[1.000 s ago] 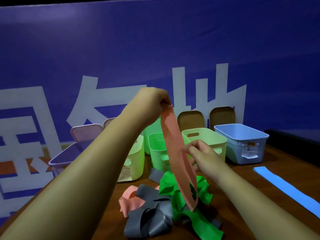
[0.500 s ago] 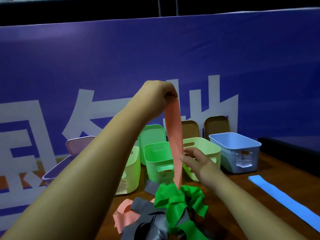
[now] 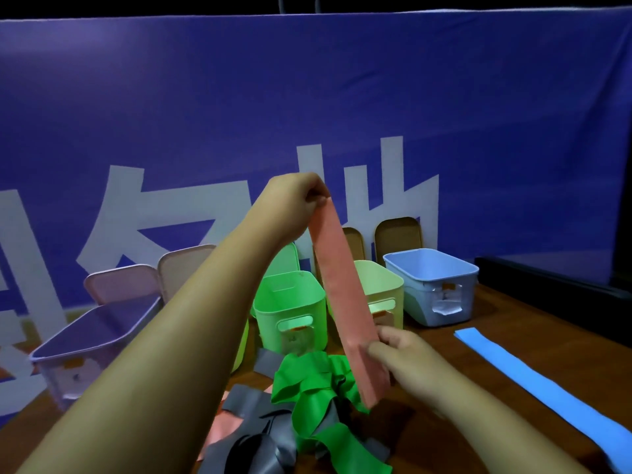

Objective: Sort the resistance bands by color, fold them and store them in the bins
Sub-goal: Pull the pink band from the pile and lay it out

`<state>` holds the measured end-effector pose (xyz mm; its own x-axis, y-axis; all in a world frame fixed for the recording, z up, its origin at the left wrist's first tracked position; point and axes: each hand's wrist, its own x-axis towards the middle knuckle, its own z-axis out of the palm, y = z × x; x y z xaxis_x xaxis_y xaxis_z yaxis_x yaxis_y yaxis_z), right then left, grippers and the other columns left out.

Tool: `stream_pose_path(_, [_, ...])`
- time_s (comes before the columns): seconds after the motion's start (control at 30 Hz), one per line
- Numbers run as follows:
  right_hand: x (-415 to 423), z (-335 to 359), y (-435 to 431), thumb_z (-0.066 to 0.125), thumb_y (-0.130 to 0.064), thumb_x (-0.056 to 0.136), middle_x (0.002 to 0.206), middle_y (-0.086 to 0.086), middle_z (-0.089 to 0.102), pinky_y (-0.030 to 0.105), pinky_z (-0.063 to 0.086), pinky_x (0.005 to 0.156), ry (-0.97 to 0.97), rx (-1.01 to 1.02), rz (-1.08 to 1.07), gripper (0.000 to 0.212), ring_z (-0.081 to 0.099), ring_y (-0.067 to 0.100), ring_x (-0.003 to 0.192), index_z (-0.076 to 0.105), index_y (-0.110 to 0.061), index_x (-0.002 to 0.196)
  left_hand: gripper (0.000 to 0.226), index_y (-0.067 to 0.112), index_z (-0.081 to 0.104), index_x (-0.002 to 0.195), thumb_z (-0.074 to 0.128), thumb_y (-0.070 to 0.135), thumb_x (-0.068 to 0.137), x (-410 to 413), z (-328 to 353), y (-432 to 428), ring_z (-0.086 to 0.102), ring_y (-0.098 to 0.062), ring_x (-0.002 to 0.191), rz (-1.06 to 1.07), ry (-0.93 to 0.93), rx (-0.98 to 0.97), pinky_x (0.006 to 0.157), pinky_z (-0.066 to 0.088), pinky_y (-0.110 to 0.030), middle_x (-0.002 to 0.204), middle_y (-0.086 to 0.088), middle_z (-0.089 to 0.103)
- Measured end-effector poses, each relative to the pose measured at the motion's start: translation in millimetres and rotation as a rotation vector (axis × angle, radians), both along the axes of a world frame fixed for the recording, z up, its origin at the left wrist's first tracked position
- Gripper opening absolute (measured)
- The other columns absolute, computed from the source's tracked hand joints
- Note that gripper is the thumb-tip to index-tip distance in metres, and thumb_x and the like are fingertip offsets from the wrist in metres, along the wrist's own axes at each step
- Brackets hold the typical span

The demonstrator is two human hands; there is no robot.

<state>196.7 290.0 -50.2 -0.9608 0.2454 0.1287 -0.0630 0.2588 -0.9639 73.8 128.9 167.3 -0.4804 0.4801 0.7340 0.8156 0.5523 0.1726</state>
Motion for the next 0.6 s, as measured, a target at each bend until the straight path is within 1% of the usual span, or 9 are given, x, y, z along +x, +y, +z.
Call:
stream_pose_path(0.07, [10, -6, 12, 0.066, -0.029, 0.105, 0.105, -0.006, 0.083, 0.034, 0.057, 0.088, 0.002, 0.035, -0.020, 0.016, 0.078, 0.017, 0.100, 0.080, -0.029, 0.113, 0.018, 0.018, 0.075, 0.115, 0.062, 0.014, 0.104, -6, -12, 14, 0.068, -0.020, 0.107, 0.004, -0.020, -0.010, 0.094, 0.056, -0.038, 0.114, -0.002, 0.075])
stream_pose_path(0.1, [16, -10, 19, 0.066, -0.030, 0.105, 0.104, -0.007, 0.083, 0.034, 0.056, 0.087, 0.001, 0.062, -0.032, 0.015, 0.077, 0.013, 0.097, 0.080, -0.030, 0.111, 0.017, 0.019, 0.075, 0.114, 0.062, 0.015, 0.104, -9, -19, 21, 0.067, -0.022, 0.107, 0.007, -0.030, -0.018, 0.094, 0.055, -0.038, 0.114, -0.003, 0.075])
stream_pose_path(0.2, [37, -17, 39, 0.065, -0.032, 0.105, 0.096, -0.017, 0.080, 0.023, 0.050, 0.078, -0.034, 0.167, -0.073, 0.014, 0.072, -0.002, 0.084, 0.078, -0.030, 0.107, 0.014, 0.022, 0.075, 0.110, 0.064, 0.020, 0.101, -18, -44, 45, 0.067, -0.027, 0.106, 0.013, -0.063, -0.021, 0.091, 0.056, -0.043, 0.110, -0.004, 0.076])
stream_pose_path(0.33, [67, -25, 61, 0.060, -0.042, 0.105, 0.099, -0.022, 0.076, 0.023, 0.052, 0.079, -0.125, 0.299, -0.099, 0.014, 0.070, -0.005, 0.090, 0.072, -0.037, 0.110, 0.014, 0.023, 0.075, 0.108, 0.064, 0.020, 0.100, -25, -86, 75, 0.067, -0.027, 0.100, 0.016, -0.095, -0.078, 0.084, 0.057, -0.042, 0.107, -0.003, 0.075])
stream_pose_path(0.37, [74, -29, 67, 0.059, -0.044, 0.105, 0.097, -0.022, 0.074, 0.022, 0.051, 0.077, -0.146, 0.332, -0.103, 0.013, 0.068, -0.005, 0.089, 0.070, -0.038, 0.108, 0.013, 0.024, 0.074, 0.106, 0.064, 0.021, 0.100, -26, -98, 84, 0.068, -0.026, 0.098, 0.008, -0.107, -0.096, 0.082, 0.057, -0.041, 0.105, -0.001, 0.075])
stream_pose_path(0.43, [88, -35, 77, 0.056, -0.046, 0.106, 0.092, -0.021, 0.069, 0.017, 0.047, 0.068, -0.185, 0.407, -0.119, 0.011, 0.065, -0.005, 0.082, 0.065, -0.040, 0.104, 0.012, 0.028, 0.074, 0.105, 0.064, 0.024, 0.100, -27, -121, 99, 0.068, -0.024, 0.096, 0.004, -0.144, -0.116, 0.082, 0.059, -0.042, 0.103, 0.001, 0.075])
stream_pose_path(0.5, [100, -42, 84, 0.055, -0.046, 0.106, 0.088, -0.021, 0.067, 0.014, 0.044, 0.059, -0.211, 0.410, -0.113, 0.010, 0.064, -0.006, 0.071, 0.062, -0.042, 0.111, 0.015, 0.027, 0.074, 0.109, 0.062, 0.024, 0.101, -27, -138, 112, 0.068, -0.024, 0.099, -0.004, -0.177, -0.093, 0.084, 0.058, -0.042, 0.107, 0.001, 0.074])
stream_pose_path(0.57, [109, -50, 91, 0.056, -0.046, 0.105, 0.079, -0.017, 0.068, 0.021, 0.047, 0.057, -0.228, 0.328, -0.101, 0.014, 0.061, 0.002, 0.062, 0.062, -0.044, 0.117, 0.016, 0.023, 0.074, 0.112, 0.060, 0.021, 0.104, -26, -148, 122, 0.066, -0.023, 0.099, -0.030, -0.197, -0.028, 0.085, 0.055, -0.038, 0.109, -0.002, 0.073])
stream_pose_path(0.6, [112, -55, 94, 0.057, -0.046, 0.104, 0.076, -0.011, 0.068, 0.028, 0.048, 0.057, -0.226, 0.294, -0.101, 0.014, 0.060, 0.009, 0.063, 0.062, -0.045, 0.116, 0.016, 0.020, 0.074, 0.112, 0.059, 0.019, 0.105, -24, -150, 127, 0.065, -0.023, 0.098, -0.050, -0.203, 0.002, 0.086, 0.055, -0.037, 0.109, -0.003, 0.073])
